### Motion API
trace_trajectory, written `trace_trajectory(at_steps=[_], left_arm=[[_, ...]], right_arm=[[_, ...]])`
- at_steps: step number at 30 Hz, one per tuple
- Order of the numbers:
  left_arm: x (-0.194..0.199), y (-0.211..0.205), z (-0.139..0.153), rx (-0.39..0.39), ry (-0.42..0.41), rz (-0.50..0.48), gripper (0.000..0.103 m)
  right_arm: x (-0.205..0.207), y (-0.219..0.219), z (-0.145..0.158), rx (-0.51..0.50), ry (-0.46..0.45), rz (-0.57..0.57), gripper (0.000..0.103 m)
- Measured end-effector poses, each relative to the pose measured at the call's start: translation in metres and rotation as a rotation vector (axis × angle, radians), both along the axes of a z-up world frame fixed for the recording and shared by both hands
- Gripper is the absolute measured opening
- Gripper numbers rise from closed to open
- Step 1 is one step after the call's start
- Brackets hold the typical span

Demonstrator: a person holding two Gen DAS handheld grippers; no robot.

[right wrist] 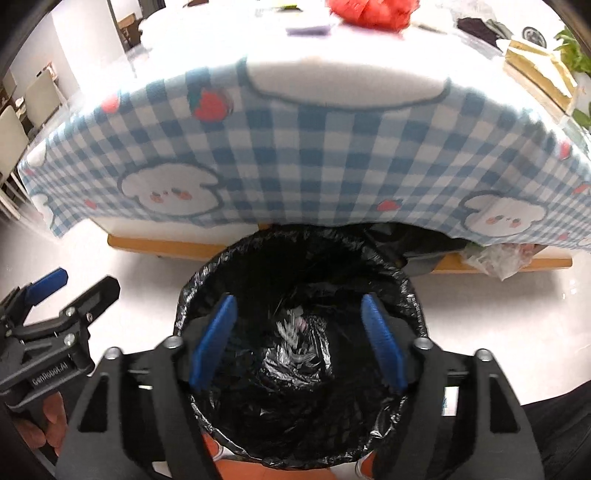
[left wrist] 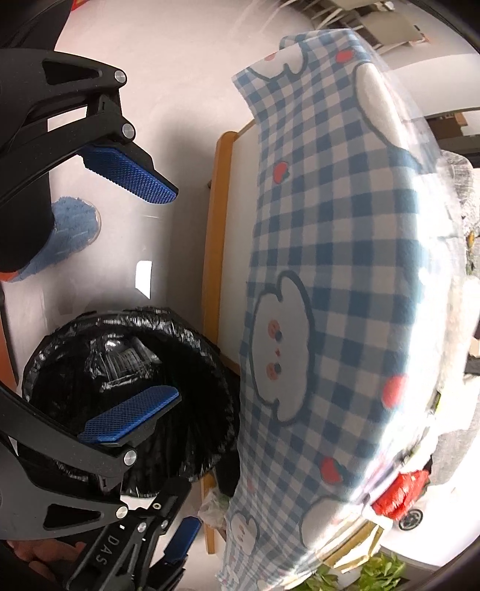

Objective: Collect trash
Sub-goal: 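Raise both tools from the bin back toward the table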

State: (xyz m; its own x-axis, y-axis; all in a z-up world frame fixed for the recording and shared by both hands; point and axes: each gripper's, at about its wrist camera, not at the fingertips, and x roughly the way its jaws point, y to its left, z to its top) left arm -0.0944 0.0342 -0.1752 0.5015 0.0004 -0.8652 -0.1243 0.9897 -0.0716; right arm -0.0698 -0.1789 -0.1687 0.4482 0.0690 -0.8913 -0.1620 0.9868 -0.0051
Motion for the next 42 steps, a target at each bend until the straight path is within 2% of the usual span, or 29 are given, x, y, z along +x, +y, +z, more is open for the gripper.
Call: trace_trajectory(at_steps=[6, 9, 14, 20, 30, 36, 42], left_arm=[[-0.008, -0.006, 0.03, -0.006, -0.042, -0.003, 0.097], [-0.01, -0.008, 0.043, -0.017, -0.058, -0.004, 0.097], [-0.012, -0.01, 0.06, -0.033, -0.07, -0.001, 0.097], [-0.017, -0.013, 0.085, -0.049, -0.122, -0.017, 0.097], [-0.014, -0.021, 0.104, -0.008, -0.138, -0.024, 0.097], [-0.002, -0.023, 0.118, 0.006, -0.157, -0.021, 0.097], [0.02, -0.019, 0.13, -0.015, -0.171, -0.015, 0.097]], right_arm=[[-0.005, -0.01, 0.03, -0.006, -0.086, -0.02, 0.093], [-0.008, -0.011, 0.04, -0.014, -0.118, -0.028, 0.096], [-0.014, -0.018, 0.063, -0.032, -0.17, -0.037, 0.096], [-0.019, -0.03, 0.086, -0.042, -0.229, -0.063, 0.096], [-0.017, -0.044, 0.115, -0.031, -0.284, -0.072, 0.096], [-0.004, -0.042, 0.136, -0.016, -0.319, -0.067, 0.096], [0.018, -0.04, 0.146, -0.016, -0.324, -0.059, 0.095]])
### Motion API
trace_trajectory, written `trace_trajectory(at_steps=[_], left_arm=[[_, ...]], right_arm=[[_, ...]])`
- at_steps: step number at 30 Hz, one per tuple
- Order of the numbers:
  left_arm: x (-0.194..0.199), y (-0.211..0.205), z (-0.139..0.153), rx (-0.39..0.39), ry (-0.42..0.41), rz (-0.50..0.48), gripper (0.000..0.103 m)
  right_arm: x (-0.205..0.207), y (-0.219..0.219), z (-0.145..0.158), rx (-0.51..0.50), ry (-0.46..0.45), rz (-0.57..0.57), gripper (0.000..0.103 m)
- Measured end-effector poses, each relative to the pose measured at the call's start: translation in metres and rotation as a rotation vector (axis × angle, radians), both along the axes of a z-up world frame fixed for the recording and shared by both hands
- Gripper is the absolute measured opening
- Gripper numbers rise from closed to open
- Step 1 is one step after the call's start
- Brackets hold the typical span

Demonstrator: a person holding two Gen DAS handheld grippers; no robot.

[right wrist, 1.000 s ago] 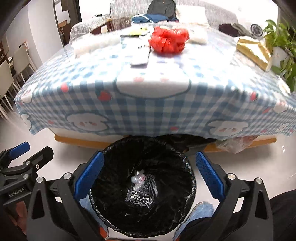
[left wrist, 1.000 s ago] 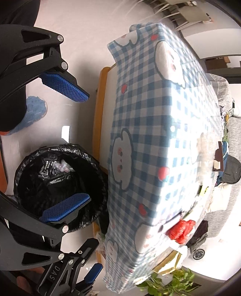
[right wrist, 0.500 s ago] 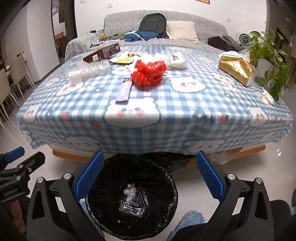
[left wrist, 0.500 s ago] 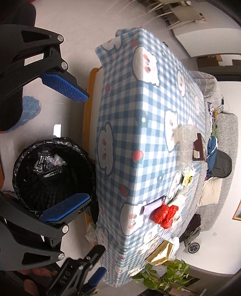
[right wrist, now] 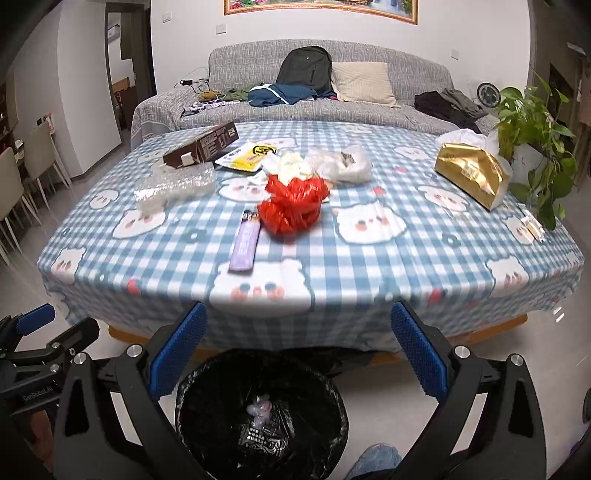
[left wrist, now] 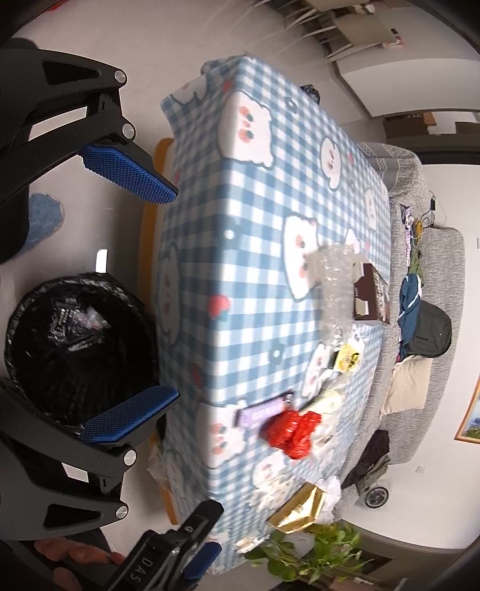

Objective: Collect trash
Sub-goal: 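Raise both tools from the bin back toward the table, then grasp the bubble wrap with left tool while right tool grasps the red plastic bag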

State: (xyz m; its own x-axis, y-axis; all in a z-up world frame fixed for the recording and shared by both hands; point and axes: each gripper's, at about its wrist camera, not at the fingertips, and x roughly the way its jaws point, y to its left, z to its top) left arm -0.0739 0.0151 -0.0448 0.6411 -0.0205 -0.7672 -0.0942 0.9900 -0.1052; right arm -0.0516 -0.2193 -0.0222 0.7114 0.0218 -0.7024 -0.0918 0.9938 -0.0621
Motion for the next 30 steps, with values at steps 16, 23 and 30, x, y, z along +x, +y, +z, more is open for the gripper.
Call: trace_trajectory(at_steps=[16, 23, 30], left_arm=[[0.099, 0.009, 0.019, 0.019, 0.006, -0.033, 0.097], [0.158, 0.023, 0.015, 0.023, 0.026, -0.087, 0.097], [0.216, 0.028, 0.006, 0.081, 0.062, -0.203, 0.097]], right_arm=[[0.092, 0.002, 0.008, -0.015, 0.025, 0.034, 0.095], [0.13, 0.0, -0.001, 0.001, 0.064, 0.06, 0.095], [0.158, 0.005, -0.017, 0.029, 0.137, 0.094, 0.085]])
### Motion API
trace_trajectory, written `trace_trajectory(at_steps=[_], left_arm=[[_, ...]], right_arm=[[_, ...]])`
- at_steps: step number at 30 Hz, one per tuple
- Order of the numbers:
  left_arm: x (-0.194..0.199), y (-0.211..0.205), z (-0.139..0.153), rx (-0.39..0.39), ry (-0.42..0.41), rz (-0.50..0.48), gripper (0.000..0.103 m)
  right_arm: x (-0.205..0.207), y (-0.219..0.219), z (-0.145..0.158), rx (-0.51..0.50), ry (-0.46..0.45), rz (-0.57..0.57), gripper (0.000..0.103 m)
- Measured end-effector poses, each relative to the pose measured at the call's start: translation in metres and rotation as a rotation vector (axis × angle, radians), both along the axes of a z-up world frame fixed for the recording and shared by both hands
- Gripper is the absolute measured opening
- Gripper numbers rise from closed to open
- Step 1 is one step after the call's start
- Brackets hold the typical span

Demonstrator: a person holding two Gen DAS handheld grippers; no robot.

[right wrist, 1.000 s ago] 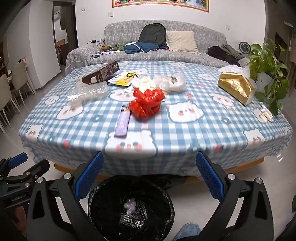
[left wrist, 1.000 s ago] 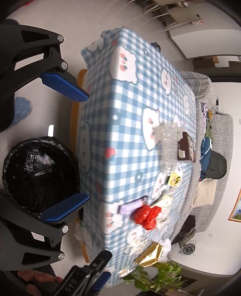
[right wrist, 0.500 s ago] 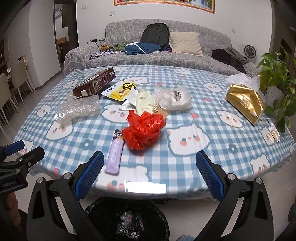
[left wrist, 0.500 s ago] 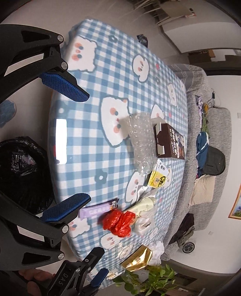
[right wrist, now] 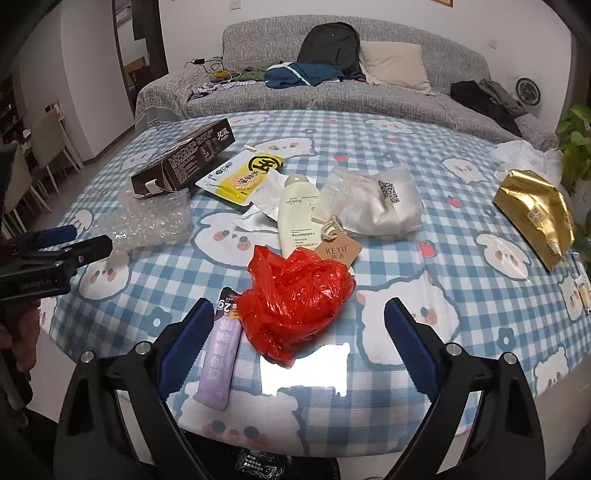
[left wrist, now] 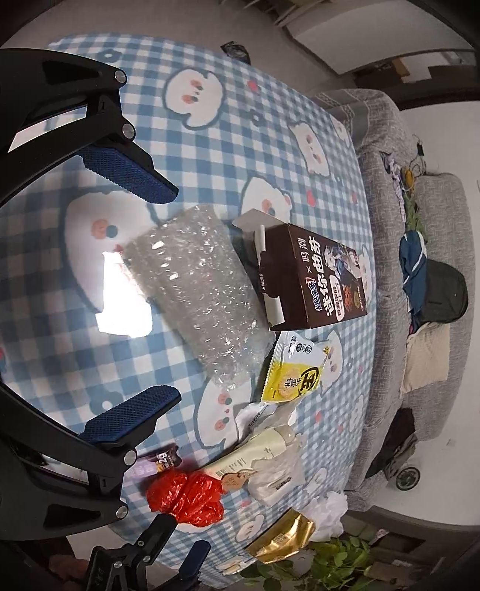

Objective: Collect trash

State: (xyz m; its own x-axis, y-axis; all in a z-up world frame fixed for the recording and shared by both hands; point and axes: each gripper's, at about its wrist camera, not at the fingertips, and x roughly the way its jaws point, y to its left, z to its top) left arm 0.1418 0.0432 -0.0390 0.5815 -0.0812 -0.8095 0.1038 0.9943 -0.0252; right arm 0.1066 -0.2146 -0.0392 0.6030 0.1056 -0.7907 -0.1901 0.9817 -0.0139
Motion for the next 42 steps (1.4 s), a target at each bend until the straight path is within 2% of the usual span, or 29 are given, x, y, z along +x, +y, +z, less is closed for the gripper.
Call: trace_trajectory(at_steps=[8, 11, 13, 18, 20, 23, 29, 35, 42], left_arm=[[0.041, -0.001, -0.02, 0.07, 0.06, -0.105, 0.097], [0.049, -0.005, -0.024, 0.13, 0.064, -0.156, 0.097], [0.054, -0.006, -0.028, 0.135, 0.071, -0.167, 0.097], [0.059, -0.003, -0.033, 0.097, 0.091, -0.153, 0.092], [0.06, -0.001, -0.034, 0.075, 0.099, -0.145, 0.083], [0.061, -0.001, -0.038, 0.05, 0.118, -0.136, 0.076], [0.055, -0.004, -0.039, 0.053, 0.117, -0.113, 0.064], [0.05, -0.005, -0.037, 0.052, 0.106, -0.068, 0.056], [0.04, 0.0, -0.029, 0.068, 0.085, -0.001, 0.053]], right_arm=[[0.017, 0.005, -0.019, -0.004, 0.063, 0.009, 0.068], [0.018, 0.006, -0.02, -0.002, 0.063, 0.01, 0.065], [0.019, 0.006, -0.021, -0.001, 0.062, 0.01, 0.064], [0.02, 0.007, -0.023, -0.009, 0.057, 0.019, 0.061], [0.021, 0.008, -0.023, -0.011, 0.056, 0.022, 0.06], [0.021, 0.009, -0.024, -0.017, 0.057, 0.028, 0.058], [0.019, 0.009, -0.025, -0.005, 0.058, 0.027, 0.056], [0.019, 0.008, -0.023, 0.003, 0.052, 0.022, 0.054], [0.019, 0.004, -0.021, 0.003, 0.049, 0.009, 0.053]])
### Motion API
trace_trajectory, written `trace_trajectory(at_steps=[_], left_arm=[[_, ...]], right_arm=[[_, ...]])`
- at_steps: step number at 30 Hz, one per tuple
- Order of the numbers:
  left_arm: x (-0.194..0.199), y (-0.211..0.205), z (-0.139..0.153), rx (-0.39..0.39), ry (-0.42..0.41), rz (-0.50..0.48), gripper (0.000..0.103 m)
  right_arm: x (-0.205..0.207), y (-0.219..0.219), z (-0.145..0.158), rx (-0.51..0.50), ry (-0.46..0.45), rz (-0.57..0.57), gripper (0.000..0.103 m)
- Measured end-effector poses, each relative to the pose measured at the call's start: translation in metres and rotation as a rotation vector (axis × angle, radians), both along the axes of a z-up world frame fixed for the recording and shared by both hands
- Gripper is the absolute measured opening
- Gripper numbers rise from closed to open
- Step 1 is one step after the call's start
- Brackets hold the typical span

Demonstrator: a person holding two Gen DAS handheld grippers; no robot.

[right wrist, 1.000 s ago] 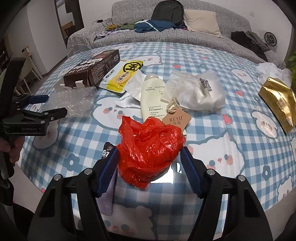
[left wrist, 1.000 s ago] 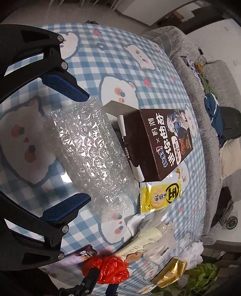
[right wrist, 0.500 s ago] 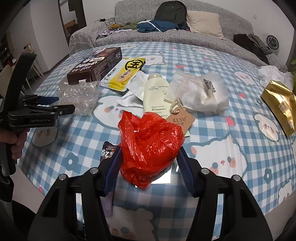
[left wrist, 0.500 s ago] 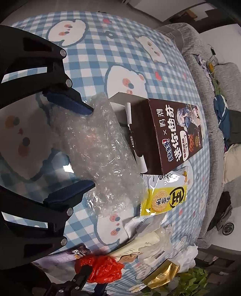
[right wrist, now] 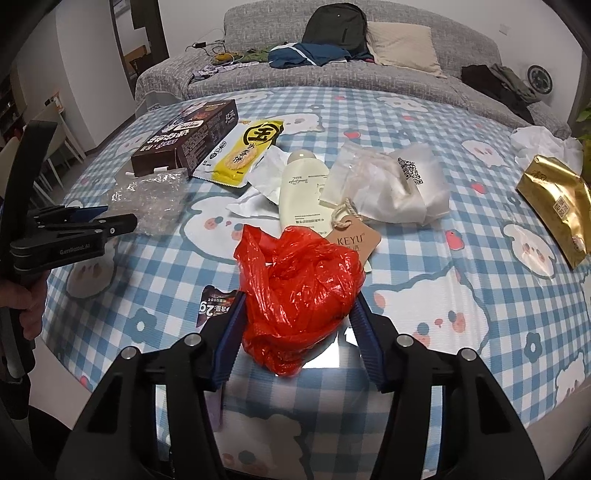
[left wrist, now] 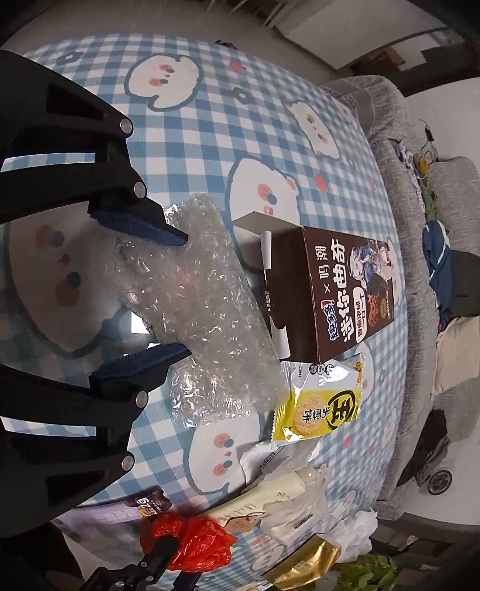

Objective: Collect trash

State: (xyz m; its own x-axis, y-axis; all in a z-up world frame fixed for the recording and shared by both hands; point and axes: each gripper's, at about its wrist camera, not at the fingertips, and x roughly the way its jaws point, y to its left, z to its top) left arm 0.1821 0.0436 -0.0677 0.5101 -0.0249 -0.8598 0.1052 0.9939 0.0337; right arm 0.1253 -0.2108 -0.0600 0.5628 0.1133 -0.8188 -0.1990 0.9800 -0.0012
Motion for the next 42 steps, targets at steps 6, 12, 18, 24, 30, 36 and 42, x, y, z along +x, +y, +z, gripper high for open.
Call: trace_trajectory(at_steps=[6, 12, 18, 24, 30, 36, 42], left_arm=[[-0.011, 0.006, 0.008, -0.012, -0.005, 0.053, 0.053], [-0.027, 0.006, 0.016, -0.005, -0.015, 0.081, 0.053], [-0.044, 0.011, 0.02, -0.013, -0.017, 0.133, 0.053], [-0.065, 0.016, 0.023, -0.023, -0.016, 0.193, 0.053], [-0.085, 0.016, 0.028, -0.033, -0.033, 0.229, 0.053], [-0.104, 0.013, 0.037, -0.054, -0.056, 0.255, 0.053], [-0.125, 0.008, 0.041, -0.079, -0.07, 0.272, 0.053]], right_arm=[[-0.002, -0.003, 0.002, 0.004, -0.001, -0.014, 0.053], [-0.01, -0.003, 0.01, 0.006, -0.016, -0.013, 0.053], [-0.018, -0.003, 0.015, 0.01, -0.023, -0.013, 0.053], [-0.029, -0.005, 0.021, 0.011, -0.035, -0.017, 0.053], [-0.044, -0.007, 0.025, 0.033, -0.034, -0.018, 0.053], [-0.061, -0.003, 0.032, 0.034, -0.056, -0.005, 0.053], [-0.076, -0.007, 0.037, 0.036, -0.071, -0.013, 0.053]])
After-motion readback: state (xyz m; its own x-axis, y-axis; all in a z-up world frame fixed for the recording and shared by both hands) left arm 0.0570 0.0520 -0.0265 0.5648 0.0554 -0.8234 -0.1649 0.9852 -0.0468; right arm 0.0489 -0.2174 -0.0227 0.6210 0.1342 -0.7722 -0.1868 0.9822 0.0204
